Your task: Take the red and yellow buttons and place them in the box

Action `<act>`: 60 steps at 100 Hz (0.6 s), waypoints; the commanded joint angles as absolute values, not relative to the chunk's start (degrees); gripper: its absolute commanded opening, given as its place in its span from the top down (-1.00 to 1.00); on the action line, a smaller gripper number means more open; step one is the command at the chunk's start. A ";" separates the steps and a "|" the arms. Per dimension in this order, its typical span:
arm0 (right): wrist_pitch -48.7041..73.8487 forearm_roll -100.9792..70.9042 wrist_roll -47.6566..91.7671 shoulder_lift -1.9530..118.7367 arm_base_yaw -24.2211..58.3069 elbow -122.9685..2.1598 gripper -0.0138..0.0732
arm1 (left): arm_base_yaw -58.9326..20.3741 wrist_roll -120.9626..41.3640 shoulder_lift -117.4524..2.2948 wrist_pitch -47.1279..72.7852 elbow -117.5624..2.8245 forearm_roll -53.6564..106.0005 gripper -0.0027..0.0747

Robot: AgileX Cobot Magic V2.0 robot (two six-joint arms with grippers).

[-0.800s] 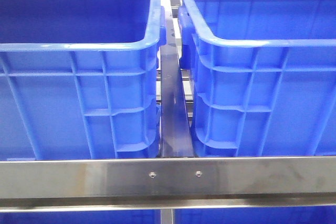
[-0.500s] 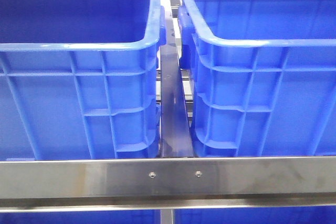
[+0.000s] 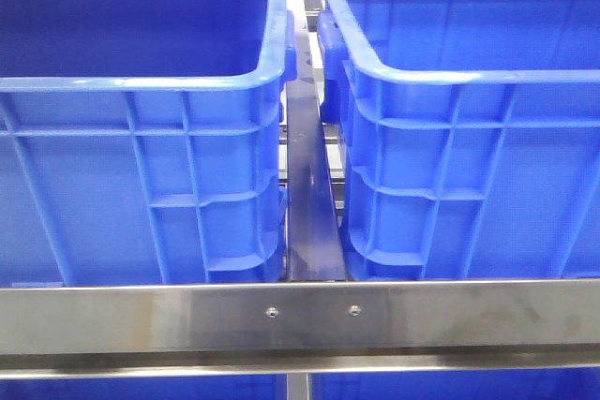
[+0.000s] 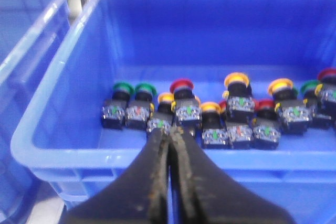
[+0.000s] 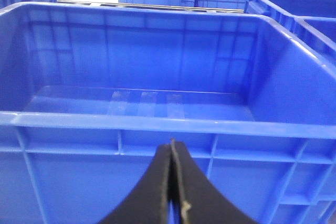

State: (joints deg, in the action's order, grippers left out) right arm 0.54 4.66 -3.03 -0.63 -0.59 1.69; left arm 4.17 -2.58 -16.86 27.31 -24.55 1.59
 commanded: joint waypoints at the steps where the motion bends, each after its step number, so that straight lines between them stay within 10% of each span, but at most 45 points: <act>1: -3.65 5.13 -2.94 -1.96 -0.74 0.72 0.84 | 4.28 -2.38 -23.17 25.36 -30.63 2.18 0.98; 16: -3.65 5.13 -2.94 -1.96 -0.74 0.72 0.84 | 4.28 -2.49 -35.57 29.09 -38.35 2.43 0.79; 40: -3.65 5.13 -2.94 -1.96 -0.74 0.72 0.84 | 4.28 -2.58 -51.78 30.03 -48.85 4.01 -0.44; 60: -3.65 5.13 -2.94 -1.96 -0.74 0.72 0.84 | 3.05 -2.58 -63.01 31.43 -55.77 4.11 -0.53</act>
